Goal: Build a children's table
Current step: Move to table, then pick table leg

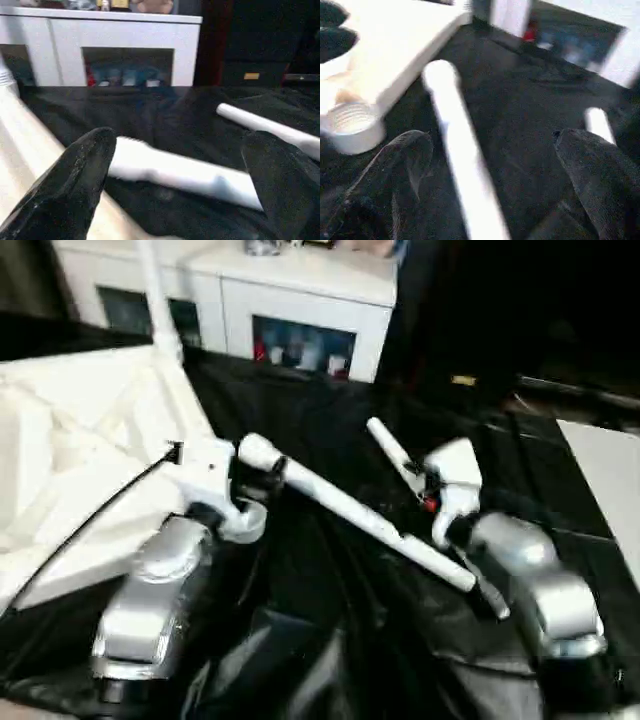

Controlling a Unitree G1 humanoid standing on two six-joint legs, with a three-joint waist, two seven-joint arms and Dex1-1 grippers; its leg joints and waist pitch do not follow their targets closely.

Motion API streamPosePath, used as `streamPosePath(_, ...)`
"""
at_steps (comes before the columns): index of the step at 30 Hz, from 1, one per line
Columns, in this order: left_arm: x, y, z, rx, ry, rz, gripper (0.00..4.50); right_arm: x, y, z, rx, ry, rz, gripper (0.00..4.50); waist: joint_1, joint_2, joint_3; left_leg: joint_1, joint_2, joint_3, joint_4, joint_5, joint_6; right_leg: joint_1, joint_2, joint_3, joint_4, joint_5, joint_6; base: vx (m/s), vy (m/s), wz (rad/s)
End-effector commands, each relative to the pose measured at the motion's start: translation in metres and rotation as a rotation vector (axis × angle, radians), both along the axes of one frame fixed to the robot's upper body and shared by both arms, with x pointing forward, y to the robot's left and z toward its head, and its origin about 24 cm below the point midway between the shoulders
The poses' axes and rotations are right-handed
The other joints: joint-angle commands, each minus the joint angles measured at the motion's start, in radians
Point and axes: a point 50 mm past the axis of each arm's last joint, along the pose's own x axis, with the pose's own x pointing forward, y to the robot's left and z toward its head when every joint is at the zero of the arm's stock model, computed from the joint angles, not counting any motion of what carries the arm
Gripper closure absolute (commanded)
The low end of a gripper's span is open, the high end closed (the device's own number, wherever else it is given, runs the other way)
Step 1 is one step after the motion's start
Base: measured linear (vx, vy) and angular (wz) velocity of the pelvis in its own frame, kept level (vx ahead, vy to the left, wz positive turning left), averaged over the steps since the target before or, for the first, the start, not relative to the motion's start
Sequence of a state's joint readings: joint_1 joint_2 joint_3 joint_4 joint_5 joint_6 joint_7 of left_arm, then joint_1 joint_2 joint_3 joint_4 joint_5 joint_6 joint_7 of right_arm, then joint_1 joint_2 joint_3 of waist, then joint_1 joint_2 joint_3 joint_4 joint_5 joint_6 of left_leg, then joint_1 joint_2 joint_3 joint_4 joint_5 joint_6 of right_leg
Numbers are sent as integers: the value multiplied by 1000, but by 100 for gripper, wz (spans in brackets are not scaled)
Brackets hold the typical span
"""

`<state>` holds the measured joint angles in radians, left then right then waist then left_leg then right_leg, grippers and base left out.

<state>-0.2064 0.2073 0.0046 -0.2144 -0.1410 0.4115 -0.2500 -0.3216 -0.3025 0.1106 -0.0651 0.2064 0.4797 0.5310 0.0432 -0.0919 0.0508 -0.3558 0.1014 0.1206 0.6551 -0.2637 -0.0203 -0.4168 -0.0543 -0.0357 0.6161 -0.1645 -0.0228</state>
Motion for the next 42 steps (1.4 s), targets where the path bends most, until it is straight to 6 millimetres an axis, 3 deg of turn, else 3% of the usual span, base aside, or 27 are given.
streamPosePath(1, -1, -4, 2, 5, 7, -60, 0, 5, -7, -8, -80, 59, 50, 4, -7, 35, -35, 28, 119, -19, -107, -202, 26, 44, -83, 39, -74, -233, -249, -50, 6, 18)
streamPosePath(2, -1, -4, 2, 5, 7, -60, 0, 5, -7, -8, -80, 59, 50, 4, -12, 34, -28, 30, 120, -19, -111, -294, 2, 42, -85, 37, -83, -338, -228, -85, 11, 20)
streamPosePath(3, -2, -5, 1, 23, 17, -111, 0, 10, -12, -12, -147, 89, 77, 4, -12, 30, -24, 44, 117, -14, -107, -403, -38, 28, -88, 34, -101, -497, -169, -93, 8, 18)
streamPosePath(4, -2, -6, 1, 24, 18, -116, 0, 11, -13, -12, -152, 90, 77, 4, -14, 26, -24, 46, 112, -11, -106, -424, -48, 24, -92, 34, -111, -571, -132, -93, 8, 18)
streamPosePath(7, -5, -13, 2, 49, 36, -221, 0, 24, -26, -21, -247, 142, 48, 4, -15, 27, -24, 28, 114, -17, -110, -385, -50, 30, -103, 35, -118, -629, -85, -81, 0, 8)
streamPosePath(10, -7, -16, 3, 61, 41, -256, 0, 27, -29, -25, -262, 172, 48, 4, -17, 32, -28, 16, 119, -20, -113, -365, -52, 39, -110, 27, -120, -621, -78, -56, -2, -1)
streamPosePath(12, -8, -19, 2, 68, 48, -286, 0, 27, -30, -30, -257, 210, 71, 4, -20, 32, -28, 7, 122, -21, -116, -361, -49, 44, -112, 22, -120, -599, -84, 0, 0, 0)
streamPosePath(15, -11, -24, 0, 77, 65, -331, 0, 27, -35, -42, -299, 269, 91, 4, -20, 34, -29, 8, 123, -19, -114, -367, -52, 43, -114, 13, -124, -598, -88, 0, 0, 0)
streamPosePath(20, -11, -24, 0, 88, 68, -351, 0, 29, -39, -49, -300, 306, 81, 4, -17, 33, -31, 7, 125, -14, -114, -333, -48, 43, -113, 15, -121, -572, -103, 0, 0, 0)
streamPosePath(22, -11, -24, 0, 89, 69, -354, 0, 29, -41, -52, -302, 316, 77, 38, -14, 32, -33, 6, 126, -11, -115, -302, -43, 45, -113, 18, -114, -520, -124, 0, 0, 0)
streamPosePath(29, -12, -25, 1, 93, 70, -365, 0, 28, -41, -56, -273, 345, 121, 86, -5, 32, -43, 0, 129, -1, -114, -195, -20, 56, -111, 27, -91, -348, -191, 7, -2, 0)
streamPosePath(37, -12, -25, 1, 98, 72, -368, 0, 26, -40, -57, -257, 374, 167, 157, 7, 29, -55, -2, 130, 20, -99, 20, 53, 65, -104, 28, -54, -87, -278, 59, -20, 3)
streamPosePath(40, -12, -26, 1, 95, 73, -369, 0, 24, -41, -59, -261, 380, 180, 176, 11, 29, -53, -1, 131, 23, -100, 16, 64, 67, -105, 27, -57, -105, -279, 0, 0, 0)
streamPosePath(42, -12, -26, 1, 91, 75, -372, 0, 23, -40, -59, -260, 386, 196, 201, 13, 29, -49, 0, 134, 24, -103, -26, 46, 66, -105, 27, -65, -180, -264, 0, 0, 0)
